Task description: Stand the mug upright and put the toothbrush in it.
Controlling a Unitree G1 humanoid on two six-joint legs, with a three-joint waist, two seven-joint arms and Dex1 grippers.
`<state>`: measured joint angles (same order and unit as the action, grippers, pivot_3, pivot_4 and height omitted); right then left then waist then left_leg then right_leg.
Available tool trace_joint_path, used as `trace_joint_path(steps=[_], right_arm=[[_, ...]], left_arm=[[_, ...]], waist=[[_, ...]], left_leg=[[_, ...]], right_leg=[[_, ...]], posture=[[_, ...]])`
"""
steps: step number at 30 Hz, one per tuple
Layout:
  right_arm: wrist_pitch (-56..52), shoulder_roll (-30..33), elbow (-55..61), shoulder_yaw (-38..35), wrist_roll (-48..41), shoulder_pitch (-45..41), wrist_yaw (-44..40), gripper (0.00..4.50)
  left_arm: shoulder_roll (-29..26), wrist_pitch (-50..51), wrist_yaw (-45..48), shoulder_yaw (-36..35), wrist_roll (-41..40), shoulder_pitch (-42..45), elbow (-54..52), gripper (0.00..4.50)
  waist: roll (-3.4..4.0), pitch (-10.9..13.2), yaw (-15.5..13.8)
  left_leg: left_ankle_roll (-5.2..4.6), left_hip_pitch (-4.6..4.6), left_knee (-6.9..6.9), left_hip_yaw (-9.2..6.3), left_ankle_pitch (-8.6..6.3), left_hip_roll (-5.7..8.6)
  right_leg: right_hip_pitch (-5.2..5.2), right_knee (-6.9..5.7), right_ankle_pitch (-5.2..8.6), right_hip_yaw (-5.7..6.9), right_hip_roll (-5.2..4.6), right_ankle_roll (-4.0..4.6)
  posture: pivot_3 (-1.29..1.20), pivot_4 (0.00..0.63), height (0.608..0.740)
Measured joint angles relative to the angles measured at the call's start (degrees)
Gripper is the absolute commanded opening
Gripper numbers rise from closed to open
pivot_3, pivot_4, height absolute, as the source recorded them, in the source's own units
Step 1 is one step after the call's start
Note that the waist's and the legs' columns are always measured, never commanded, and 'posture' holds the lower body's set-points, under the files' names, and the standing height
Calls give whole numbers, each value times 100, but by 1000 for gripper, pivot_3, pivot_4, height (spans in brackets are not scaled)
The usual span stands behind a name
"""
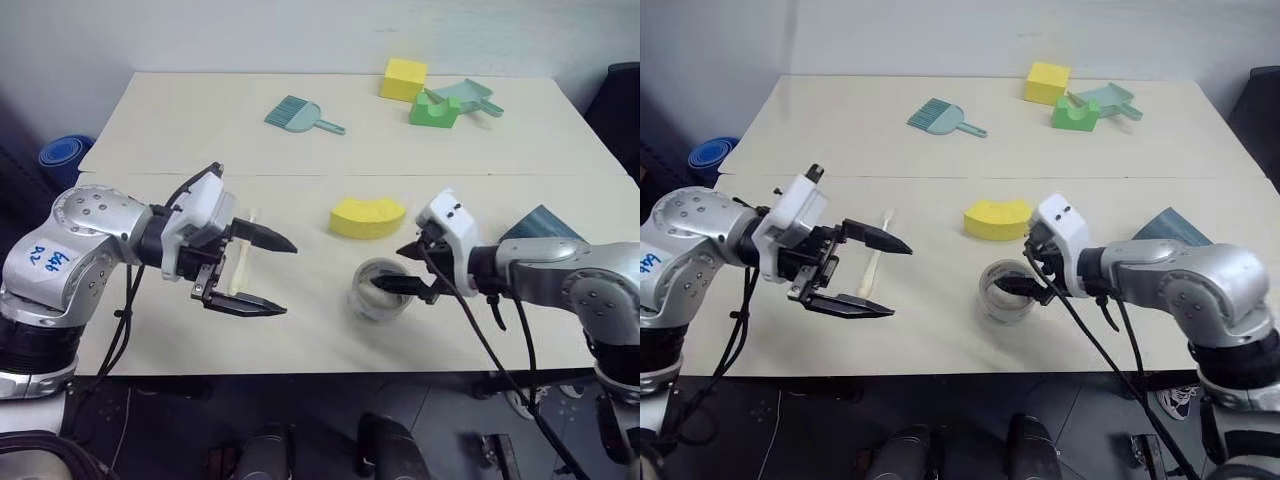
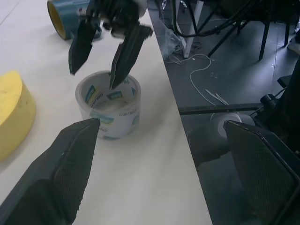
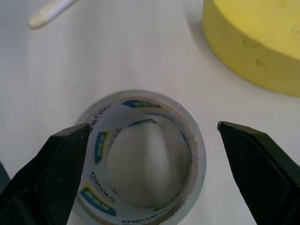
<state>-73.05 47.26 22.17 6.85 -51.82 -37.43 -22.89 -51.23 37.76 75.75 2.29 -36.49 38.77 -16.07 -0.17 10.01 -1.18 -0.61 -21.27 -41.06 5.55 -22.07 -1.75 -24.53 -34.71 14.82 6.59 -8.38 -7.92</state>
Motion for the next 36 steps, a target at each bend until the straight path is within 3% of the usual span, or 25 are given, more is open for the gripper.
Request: trace_joint_path(steps=[3, 6, 16, 18, 29, 36], right_arm=[[192, -10, -175, 349, 551, 13, -122, 4500], [312, -30, -322, 465, 828, 14, -248, 4011], [696, -38, -504, 832, 1699, -1, -874, 742], [706, -33, -558, 846, 1849, -54, -979, 305], [464, -67, -498, 463, 1942, 97, -1116, 305], [-1313, 37, 344, -2020, 845, 298, -1131, 305]], left_arm=[[61, 3, -30, 3, -1, 21, -7, 4486], [64, 4, -67, 3, -1, 21, -12, 4500], [109, 23, -201, 3, -9, 35, -129, 4500], [124, 28, -233, 3, -10, 78, -126, 4500], [346, 4, -226, 62, 0, 443, 94, 4500], [692, 51, -179, 174, -41, 573, 182, 4500]], waist=[[0, 0, 8], [0, 0, 8], [0, 0, 3], [0, 0, 5], [0, 0, -11], [6, 4, -39]], left_leg=[[0, 0, 0, 1, 0, 0], [0, 0, 0, 1, 0, -1], [0, 0, -1, 0, 0, -1], [0, 0, -1, 0, 0, -1], [0, -1, -2, -1, 0, -1], [-1, -7, -3, -5, 1, 1]], right_leg=[[-1, 0, 0, -1, 0, 0], [-1, 1, 0, 0, 0, 0], [0, 1, 0, 0, 0, 0], [0, 1, 0, 0, 0, 0], [1, 0, 0, 1, 0, 0], [0, 1, 0, 2, 0, 0]], posture=[[0, 150, 740], [0, 150, 740], [0, 150, 740], [0, 150, 740], [0, 150, 740], [0, 150, 740]])
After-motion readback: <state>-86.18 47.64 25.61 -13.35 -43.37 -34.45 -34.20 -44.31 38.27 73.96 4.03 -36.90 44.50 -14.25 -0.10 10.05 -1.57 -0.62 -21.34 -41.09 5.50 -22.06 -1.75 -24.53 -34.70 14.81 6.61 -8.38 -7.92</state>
